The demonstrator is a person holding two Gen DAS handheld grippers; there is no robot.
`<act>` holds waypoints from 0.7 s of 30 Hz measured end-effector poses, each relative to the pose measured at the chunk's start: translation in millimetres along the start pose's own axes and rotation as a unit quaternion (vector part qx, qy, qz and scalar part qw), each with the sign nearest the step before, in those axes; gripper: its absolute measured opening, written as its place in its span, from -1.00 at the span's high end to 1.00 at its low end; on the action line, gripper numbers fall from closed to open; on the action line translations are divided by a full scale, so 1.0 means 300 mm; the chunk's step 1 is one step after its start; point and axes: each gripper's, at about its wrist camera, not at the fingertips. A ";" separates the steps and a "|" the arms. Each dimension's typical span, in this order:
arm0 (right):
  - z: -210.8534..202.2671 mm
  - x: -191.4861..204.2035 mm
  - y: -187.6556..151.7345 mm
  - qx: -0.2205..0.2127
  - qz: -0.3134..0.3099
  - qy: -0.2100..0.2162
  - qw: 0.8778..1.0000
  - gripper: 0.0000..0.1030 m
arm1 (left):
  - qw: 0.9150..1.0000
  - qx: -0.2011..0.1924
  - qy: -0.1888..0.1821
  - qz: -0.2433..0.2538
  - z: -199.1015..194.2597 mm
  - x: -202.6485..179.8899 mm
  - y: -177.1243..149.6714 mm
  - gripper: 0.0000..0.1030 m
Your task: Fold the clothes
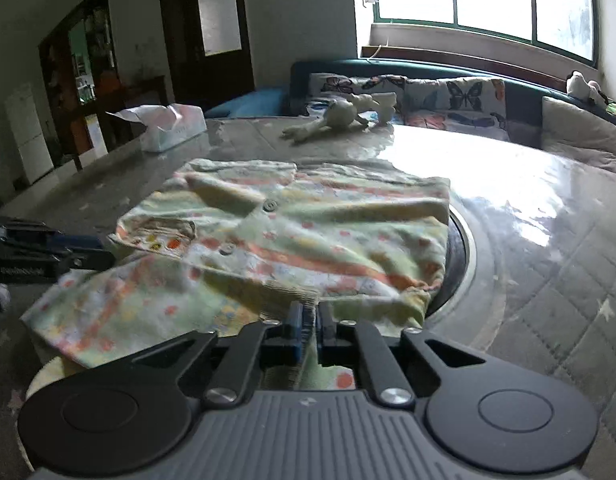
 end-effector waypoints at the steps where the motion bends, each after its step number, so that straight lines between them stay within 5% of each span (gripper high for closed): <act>1: -0.012 0.002 0.001 -0.003 -0.003 0.004 1.000 0.79 | 1.000 -0.005 -0.004 0.003 -0.016 -0.005 0.004 0.32; 9: -0.070 0.067 -0.029 0.022 -0.055 0.065 0.996 0.77 | 0.996 -0.022 -0.066 0.063 -0.069 -0.151 0.011 0.32; 21: -0.116 0.086 -0.100 0.053 -0.111 0.066 0.990 0.76 | 0.982 -0.009 -0.101 0.157 -0.160 -0.195 -0.070 0.28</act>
Point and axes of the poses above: each gripper's, at about its wrist camera, not at the fingertips, and z roughly the way its jaws point, x to its left, y to its top, and after that the axes turned 7 degrees about z, right-handed
